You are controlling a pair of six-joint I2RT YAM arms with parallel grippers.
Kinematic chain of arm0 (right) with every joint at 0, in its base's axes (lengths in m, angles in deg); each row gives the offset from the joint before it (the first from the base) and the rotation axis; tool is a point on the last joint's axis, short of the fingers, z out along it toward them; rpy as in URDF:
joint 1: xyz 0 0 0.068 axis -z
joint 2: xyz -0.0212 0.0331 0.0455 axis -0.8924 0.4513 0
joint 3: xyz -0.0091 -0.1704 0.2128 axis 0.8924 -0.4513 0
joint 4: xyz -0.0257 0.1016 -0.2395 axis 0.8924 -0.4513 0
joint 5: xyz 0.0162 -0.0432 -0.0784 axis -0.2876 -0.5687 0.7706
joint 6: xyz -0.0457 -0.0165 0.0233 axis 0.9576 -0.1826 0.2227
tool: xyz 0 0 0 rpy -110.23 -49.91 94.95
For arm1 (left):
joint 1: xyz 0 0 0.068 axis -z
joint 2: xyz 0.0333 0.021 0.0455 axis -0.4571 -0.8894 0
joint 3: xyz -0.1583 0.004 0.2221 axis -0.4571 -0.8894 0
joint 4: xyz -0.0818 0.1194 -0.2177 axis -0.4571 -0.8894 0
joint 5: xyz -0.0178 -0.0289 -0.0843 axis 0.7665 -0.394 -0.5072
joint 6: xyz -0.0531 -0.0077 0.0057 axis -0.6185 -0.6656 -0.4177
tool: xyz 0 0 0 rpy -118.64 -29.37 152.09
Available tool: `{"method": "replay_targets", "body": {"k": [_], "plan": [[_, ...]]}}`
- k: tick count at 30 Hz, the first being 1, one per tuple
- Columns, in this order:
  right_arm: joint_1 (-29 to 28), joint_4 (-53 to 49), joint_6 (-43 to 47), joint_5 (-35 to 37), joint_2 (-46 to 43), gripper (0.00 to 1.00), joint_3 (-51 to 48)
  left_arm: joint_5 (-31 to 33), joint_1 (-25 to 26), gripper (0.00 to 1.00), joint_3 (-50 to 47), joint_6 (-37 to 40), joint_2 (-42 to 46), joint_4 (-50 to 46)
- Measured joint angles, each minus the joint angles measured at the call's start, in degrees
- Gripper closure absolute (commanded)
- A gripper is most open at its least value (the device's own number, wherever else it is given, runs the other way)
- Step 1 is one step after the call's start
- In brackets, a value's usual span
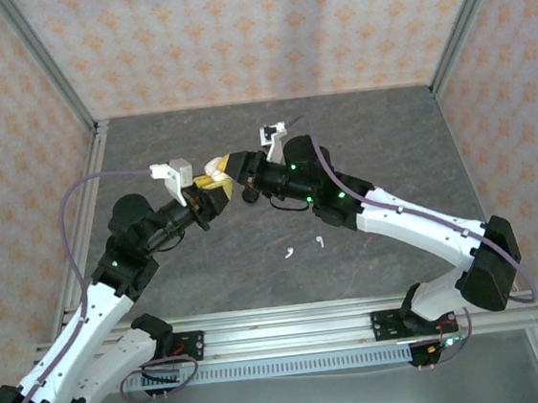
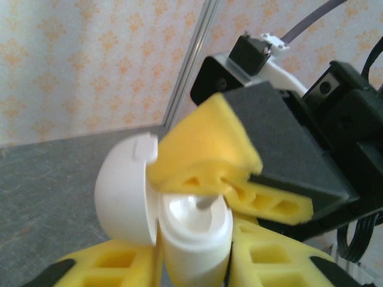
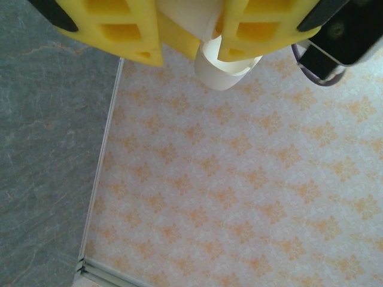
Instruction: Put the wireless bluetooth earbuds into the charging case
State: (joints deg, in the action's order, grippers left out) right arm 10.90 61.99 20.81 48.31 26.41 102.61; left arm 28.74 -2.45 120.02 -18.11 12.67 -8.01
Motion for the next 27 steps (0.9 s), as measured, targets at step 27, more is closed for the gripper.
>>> {"method": "replay_targets", "body": {"k": [27], "plan": [[-0.2,-1.6,0.5,1.1,-3.7,0.45,-1.4,0.1,0.0,1.0,-3.0,2.6,2.3,0.2]]}}
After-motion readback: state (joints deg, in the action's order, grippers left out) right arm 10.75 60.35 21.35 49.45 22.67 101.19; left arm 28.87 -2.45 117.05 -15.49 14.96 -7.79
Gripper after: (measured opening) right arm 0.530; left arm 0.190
